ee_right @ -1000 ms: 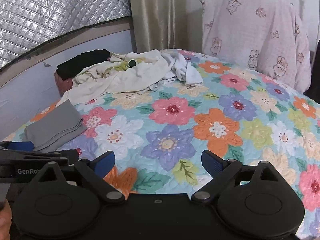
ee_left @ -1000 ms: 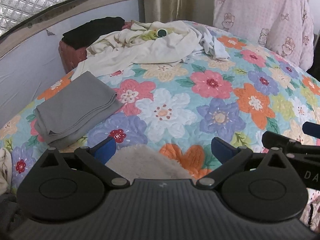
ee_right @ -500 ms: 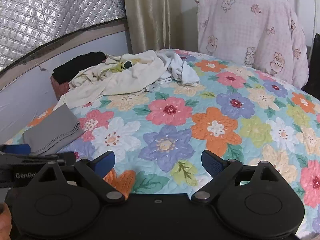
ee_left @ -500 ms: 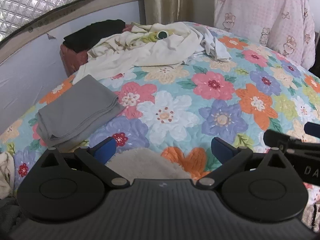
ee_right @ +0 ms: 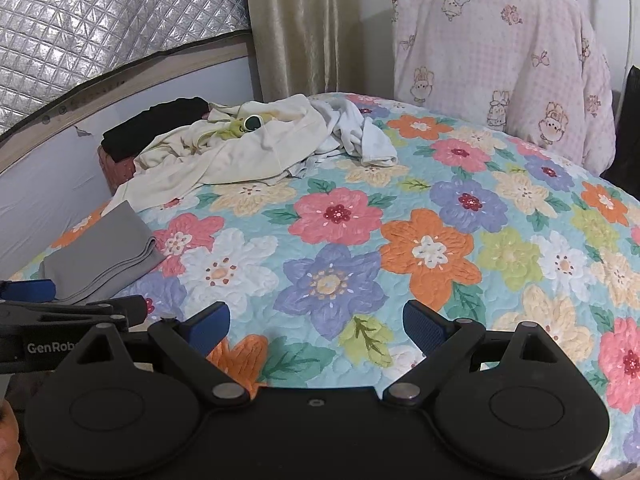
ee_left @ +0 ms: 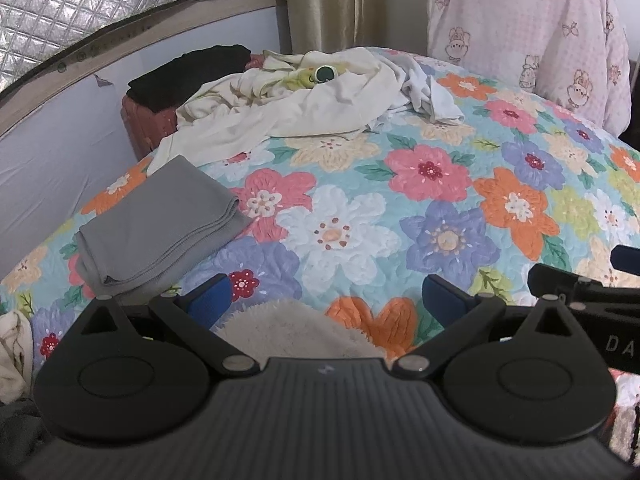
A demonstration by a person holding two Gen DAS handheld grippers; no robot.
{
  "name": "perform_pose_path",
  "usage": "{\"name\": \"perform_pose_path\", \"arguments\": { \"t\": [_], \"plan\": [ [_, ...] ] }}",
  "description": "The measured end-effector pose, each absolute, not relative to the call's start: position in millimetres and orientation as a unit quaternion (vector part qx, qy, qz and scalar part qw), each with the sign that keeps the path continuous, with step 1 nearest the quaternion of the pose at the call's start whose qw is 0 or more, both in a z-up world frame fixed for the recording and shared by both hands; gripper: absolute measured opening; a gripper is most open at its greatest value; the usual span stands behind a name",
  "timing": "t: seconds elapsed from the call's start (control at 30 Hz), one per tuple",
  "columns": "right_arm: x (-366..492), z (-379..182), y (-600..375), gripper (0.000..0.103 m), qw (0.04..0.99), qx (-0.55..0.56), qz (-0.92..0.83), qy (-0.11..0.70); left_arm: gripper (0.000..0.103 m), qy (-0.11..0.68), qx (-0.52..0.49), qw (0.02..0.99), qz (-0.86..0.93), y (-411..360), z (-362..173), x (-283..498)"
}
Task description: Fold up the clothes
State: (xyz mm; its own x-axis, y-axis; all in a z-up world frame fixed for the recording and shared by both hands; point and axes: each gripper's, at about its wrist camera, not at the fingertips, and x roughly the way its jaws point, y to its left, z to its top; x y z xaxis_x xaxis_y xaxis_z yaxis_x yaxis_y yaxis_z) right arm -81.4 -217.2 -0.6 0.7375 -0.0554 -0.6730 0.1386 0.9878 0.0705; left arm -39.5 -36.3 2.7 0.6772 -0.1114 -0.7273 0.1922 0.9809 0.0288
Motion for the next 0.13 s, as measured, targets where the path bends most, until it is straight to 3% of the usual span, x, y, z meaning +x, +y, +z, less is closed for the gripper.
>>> {"name": "perform_pose_path", "arguments": {
  "t": [0.13],
  "plan": [
    [-82.6, -0.7, -217.0, 0.096, 0.931, 0.053, -0.053, 0.357, 0.103, 0.393, 0.049, 0.914, -0.086, -35.8, 3.4, -38.5]
  ]
}}
